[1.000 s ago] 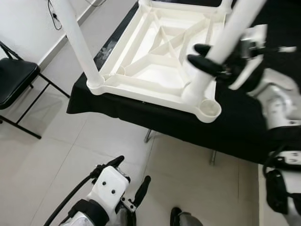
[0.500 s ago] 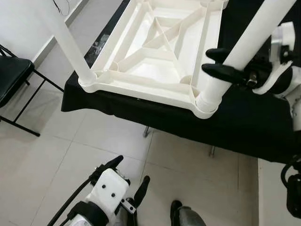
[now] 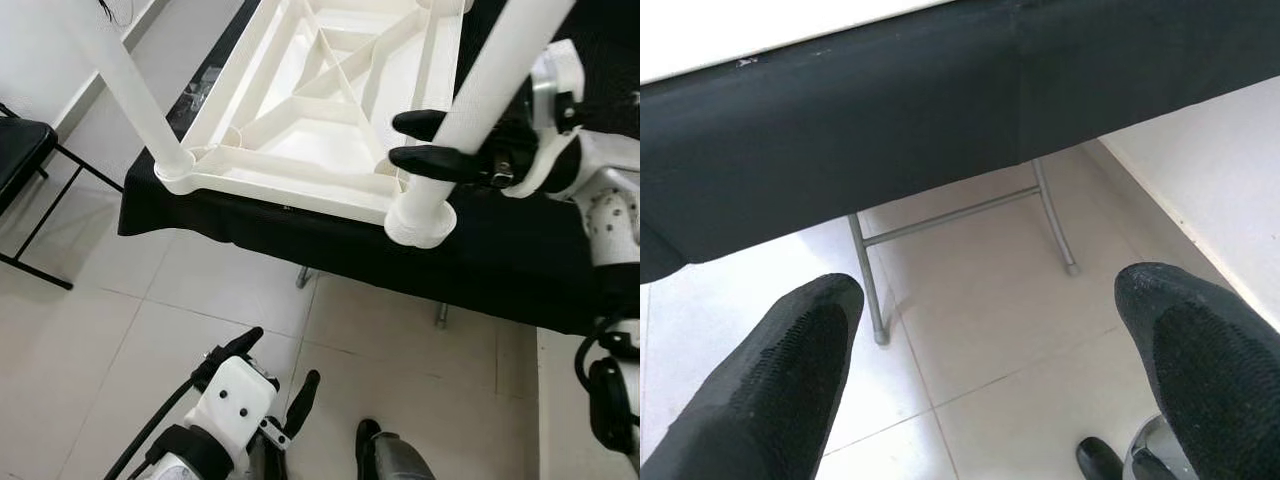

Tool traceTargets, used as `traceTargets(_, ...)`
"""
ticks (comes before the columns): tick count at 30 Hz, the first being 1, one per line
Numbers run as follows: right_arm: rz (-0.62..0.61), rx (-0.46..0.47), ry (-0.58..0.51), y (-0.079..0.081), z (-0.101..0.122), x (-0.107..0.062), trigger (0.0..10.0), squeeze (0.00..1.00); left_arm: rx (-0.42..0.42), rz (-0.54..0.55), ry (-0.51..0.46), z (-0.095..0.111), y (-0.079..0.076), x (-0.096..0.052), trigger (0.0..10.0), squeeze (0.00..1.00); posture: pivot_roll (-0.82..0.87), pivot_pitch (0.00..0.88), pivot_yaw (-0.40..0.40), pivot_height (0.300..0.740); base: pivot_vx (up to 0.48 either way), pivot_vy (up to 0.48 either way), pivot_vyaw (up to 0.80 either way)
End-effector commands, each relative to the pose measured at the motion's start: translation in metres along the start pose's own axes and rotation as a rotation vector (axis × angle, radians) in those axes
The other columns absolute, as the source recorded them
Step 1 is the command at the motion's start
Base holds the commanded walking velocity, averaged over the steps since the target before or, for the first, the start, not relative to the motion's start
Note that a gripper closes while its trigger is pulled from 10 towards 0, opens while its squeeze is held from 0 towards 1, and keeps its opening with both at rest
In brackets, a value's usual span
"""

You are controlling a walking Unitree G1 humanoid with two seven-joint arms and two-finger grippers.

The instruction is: Building children table

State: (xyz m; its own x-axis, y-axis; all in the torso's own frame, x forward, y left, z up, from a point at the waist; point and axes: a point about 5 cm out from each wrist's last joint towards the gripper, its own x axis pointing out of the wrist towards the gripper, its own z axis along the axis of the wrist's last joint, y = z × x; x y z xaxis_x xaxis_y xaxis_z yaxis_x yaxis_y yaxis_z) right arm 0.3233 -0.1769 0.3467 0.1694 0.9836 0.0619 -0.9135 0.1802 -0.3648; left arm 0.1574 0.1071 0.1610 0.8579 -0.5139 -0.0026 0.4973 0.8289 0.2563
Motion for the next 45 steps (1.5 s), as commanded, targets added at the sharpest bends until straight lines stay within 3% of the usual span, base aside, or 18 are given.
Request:
traceTargets(1, 0.009, 0.025, 0.032, 0.000, -0.010, 0.004, 10.0, 0.00, -0.008, -0.007, 0.012, -0.002, -0.006, -0.002, 10.0, 0.00, 0.07, 0.421, 0.001, 0.740, 0.000, 0.000, 0.00)
traceTargets(9, -0.078, 0.007, 0.049, -0.015, -0.006, -0.012, 10.0, 0.00, -0.009, -0.003, 0.008, -0.001, -0.008, -0.003, 10.0, 0.00, 0.07, 0.431, -0.002, 0.740, 0.000, 0.000, 0.00)
traceTargets(16, -0.066, 0.014, 0.045, -0.013, 0.001, -0.028, 10.0, 0.00, -0.008, -0.008, 0.010, 0.000, -0.008, -0.005, 10.0, 0.00, 0.07, 0.436, 0.011, 0.740, 0.000, 0.000, 0.00)
traceTargets(28, -0.014, 0.032, 0.055, -0.008, -0.003, -0.030, 10.0, 0.00, -0.003, -0.011, 0.014, -0.001, -0.007, -0.005, 10.0, 0.00, 0.08, 0.436, 0.016, 0.740, 0.000, 0.000, 0.00)
traceTargets(33, -0.075, -0.002, 0.077, -0.016, -0.005, -0.030, 10.0, 0.00, -0.001, -0.010, 0.014, -0.001, -0.007, -0.005, 10.0, 0.00, 0.08, 0.436, 0.014, 0.740, 0.000, 0.000, 0.00)
traceTargets(45, -0.092, -0.003, 0.090, -0.018, -0.003, -0.035, 10.0, 0.00, -0.001, -0.007, 0.012, 0.000, -0.007, -0.005, 10.0, 0.00, 0.07, 0.440, 0.011, 0.740, 0.000, 0.000, 0.00)
